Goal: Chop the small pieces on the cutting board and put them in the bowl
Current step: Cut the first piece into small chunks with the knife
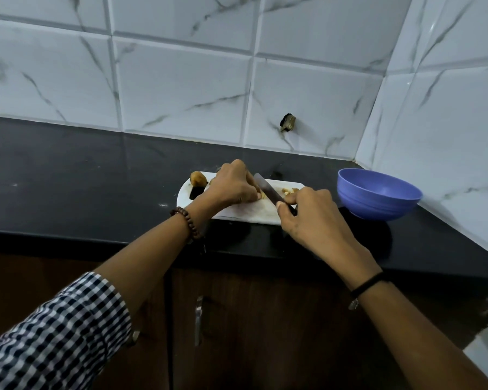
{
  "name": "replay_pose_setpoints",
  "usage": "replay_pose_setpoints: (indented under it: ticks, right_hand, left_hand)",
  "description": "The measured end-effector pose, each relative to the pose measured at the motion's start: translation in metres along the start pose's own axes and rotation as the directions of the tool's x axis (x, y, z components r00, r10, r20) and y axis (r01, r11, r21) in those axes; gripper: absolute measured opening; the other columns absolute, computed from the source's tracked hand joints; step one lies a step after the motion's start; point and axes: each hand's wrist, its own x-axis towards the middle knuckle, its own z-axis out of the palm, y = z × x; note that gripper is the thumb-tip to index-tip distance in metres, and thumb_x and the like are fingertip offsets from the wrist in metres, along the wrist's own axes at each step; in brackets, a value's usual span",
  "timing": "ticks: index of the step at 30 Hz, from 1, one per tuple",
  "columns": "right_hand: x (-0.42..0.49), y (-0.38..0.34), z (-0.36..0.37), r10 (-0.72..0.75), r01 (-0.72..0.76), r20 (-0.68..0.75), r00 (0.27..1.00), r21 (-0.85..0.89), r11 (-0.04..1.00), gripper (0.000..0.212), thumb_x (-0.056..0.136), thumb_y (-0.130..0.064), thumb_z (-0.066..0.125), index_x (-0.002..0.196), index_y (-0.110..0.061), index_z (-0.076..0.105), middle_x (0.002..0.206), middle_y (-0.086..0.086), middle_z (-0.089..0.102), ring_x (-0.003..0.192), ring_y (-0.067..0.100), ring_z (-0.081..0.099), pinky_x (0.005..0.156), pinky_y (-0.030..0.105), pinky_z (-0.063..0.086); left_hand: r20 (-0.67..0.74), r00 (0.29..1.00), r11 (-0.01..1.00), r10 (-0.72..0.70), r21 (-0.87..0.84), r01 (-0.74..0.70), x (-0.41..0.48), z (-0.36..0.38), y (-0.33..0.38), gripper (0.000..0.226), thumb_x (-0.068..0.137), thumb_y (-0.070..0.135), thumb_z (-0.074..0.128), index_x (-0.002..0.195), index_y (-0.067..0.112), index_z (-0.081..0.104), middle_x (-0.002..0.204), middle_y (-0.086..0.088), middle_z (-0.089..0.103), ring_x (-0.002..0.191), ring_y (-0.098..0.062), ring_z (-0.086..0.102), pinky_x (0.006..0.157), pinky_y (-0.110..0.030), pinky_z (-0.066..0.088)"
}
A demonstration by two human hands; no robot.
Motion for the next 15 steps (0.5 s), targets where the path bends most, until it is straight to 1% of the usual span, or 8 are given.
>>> replay_pose_setpoints:
  ticks: [3, 5, 8, 10, 12, 14, 15]
  right_hand:
    - [0.000, -0.004, 0.002, 0.015, -0.014, 0.018, 1.000, -0.041, 0.999, 0.031, 0.097, -0.036, 0.051, 0.094, -0.011, 0.070, 0.075, 0.002, 0.046, 0.072, 0.023, 0.044, 0.064, 0.031, 0.042]
    - [0.000, -0.008, 0.001, 0.024, -0.021, 0.035, 0.999, -0.074, 0.997, 0.031, 0.098, -0.035, 0.049, 0.093, -0.009, 0.066, 0.079, 0.003, 0.043, 0.073, 0.024, 0.041, 0.065, 0.031, 0.039]
    - [-0.001, -0.013, -0.002, 0.023, -0.015, 0.070, 0.997, -0.116, 0.993, 0.026, 0.099, -0.031, 0.048, 0.084, -0.011, 0.055, 0.082, 0.003, 0.041, 0.070, 0.025, 0.040, 0.063, 0.029, 0.033]
    - [-0.002, -0.016, -0.004, 0.027, -0.016, 0.087, 0.996, -0.127, 0.992, 0.024, 0.100, -0.028, 0.047, 0.082, -0.012, 0.050, 0.078, 0.001, 0.036, 0.069, 0.026, 0.040, 0.063, 0.030, 0.033]
    - [-0.003, -0.019, -0.007, 0.030, -0.016, 0.097, 0.995, -0.141, 0.990, 0.022, 0.099, -0.025, 0.047, 0.082, -0.012, 0.047, 0.072, -0.002, 0.030, 0.069, 0.025, 0.041, 0.062, 0.031, 0.033]
    - [-0.004, -0.022, -0.009, 0.032, -0.015, 0.106, 0.994, -0.153, 0.988, 0.021, 0.099, -0.024, 0.047, 0.081, -0.013, 0.043, 0.070, -0.003, 0.027, 0.062, 0.022, 0.038, 0.059, 0.030, 0.032]
    - [-0.005, -0.023, -0.010, 0.031, -0.014, 0.109, 0.994, -0.158, 0.987, 0.021, 0.099, -0.024, 0.048, 0.080, -0.014, 0.042, 0.070, -0.003, 0.027, 0.057, 0.018, 0.035, 0.055, 0.030, 0.029]
  left_hand:
    - [-0.001, 1.000, 1.000, -0.004, 0.001, 0.004, 0.001, 0.000, -0.001, 0.012, 0.072, 0.014, 0.073, 0.081, 0.015, 0.081, 0.077, -0.003, 0.074, 0.083, -0.019, 0.067, 0.072, -0.035, 0.060]
    - [-0.005, 1.000, 1.000, -0.010, 0.004, 0.010, 0.001, 0.001, -0.001, 0.012, 0.071, 0.013, 0.072, 0.079, 0.015, 0.080, 0.076, -0.004, 0.073, 0.082, -0.021, 0.067, 0.071, -0.036, 0.059]
    - [-0.011, 1.000, 1.000, 0.001, -0.004, -0.001, -0.001, 0.000, 0.001, 0.012, 0.072, 0.011, 0.072, 0.080, 0.014, 0.081, 0.070, -0.001, 0.069, 0.077, -0.019, 0.062, 0.067, -0.032, 0.054]
    - [-0.009, 1.000, 1.000, 0.011, -0.009, -0.011, -0.002, -0.001, 0.001, 0.012, 0.073, 0.010, 0.073, 0.082, 0.012, 0.081, 0.071, -0.001, 0.069, 0.077, -0.019, 0.061, 0.067, -0.032, 0.053]
    - [-0.008, 1.000, 1.000, 0.011, -0.009, -0.011, -0.003, -0.001, 0.002, 0.013, 0.073, 0.010, 0.073, 0.083, 0.011, 0.081, 0.075, -0.004, 0.072, 0.081, -0.020, 0.064, 0.070, -0.035, 0.056]
    - [-0.011, 1.000, 1.000, 0.011, -0.008, -0.011, -0.004, -0.001, 0.002, 0.013, 0.072, 0.009, 0.073, 0.081, 0.012, 0.081, 0.077, -0.005, 0.073, 0.082, -0.022, 0.065, 0.070, -0.038, 0.057]
    - [-0.014, 1.000, 1.000, 0.008, -0.010, -0.008, -0.004, -0.001, 0.001, 0.013, 0.072, 0.010, 0.072, 0.081, 0.013, 0.081, 0.077, -0.005, 0.073, 0.082, -0.022, 0.066, 0.070, -0.038, 0.057]
